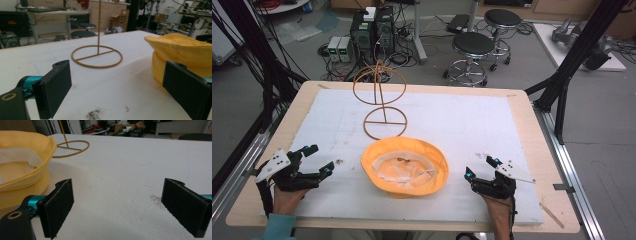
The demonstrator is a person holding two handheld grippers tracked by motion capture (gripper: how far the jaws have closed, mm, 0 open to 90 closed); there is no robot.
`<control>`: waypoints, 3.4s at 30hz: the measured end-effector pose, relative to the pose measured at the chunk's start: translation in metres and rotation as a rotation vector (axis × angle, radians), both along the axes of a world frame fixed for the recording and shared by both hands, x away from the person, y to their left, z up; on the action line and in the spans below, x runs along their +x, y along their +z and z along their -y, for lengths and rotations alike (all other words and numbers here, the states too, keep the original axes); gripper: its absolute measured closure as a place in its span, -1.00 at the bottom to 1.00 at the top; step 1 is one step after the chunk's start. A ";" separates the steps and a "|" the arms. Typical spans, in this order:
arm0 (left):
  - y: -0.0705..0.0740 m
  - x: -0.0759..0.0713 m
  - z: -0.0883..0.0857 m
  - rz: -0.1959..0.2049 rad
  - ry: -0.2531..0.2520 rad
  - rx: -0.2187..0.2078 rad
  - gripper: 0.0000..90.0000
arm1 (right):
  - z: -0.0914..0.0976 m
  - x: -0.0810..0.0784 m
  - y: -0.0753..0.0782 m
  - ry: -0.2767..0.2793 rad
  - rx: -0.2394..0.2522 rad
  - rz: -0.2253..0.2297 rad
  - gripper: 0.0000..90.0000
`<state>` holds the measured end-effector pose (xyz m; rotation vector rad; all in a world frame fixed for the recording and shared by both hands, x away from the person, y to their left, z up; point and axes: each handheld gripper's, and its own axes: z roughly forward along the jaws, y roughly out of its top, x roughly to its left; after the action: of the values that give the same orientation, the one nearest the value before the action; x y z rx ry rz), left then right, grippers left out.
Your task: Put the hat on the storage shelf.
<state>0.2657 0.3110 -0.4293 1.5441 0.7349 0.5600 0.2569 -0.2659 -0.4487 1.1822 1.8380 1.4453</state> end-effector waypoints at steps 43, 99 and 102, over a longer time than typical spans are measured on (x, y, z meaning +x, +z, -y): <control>0.055 0.018 0.066 0.094 -0.553 0.350 -0.56 | 0.001 0.000 0.000 0.004 0.011 0.003 -0.78; 0.065 0.032 0.114 0.130 -0.712 0.725 0.89 | 0.008 -0.002 -0.001 0.001 0.089 0.011 -0.78; 0.067 0.033 0.115 0.106 -0.727 0.705 0.90 | 0.009 -0.002 -0.001 0.000 0.092 0.015 -0.78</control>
<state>0.2987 0.1958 -0.3623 2.2478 -0.1718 0.3477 0.2554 -0.2748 -0.4497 1.2122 1.7779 1.5491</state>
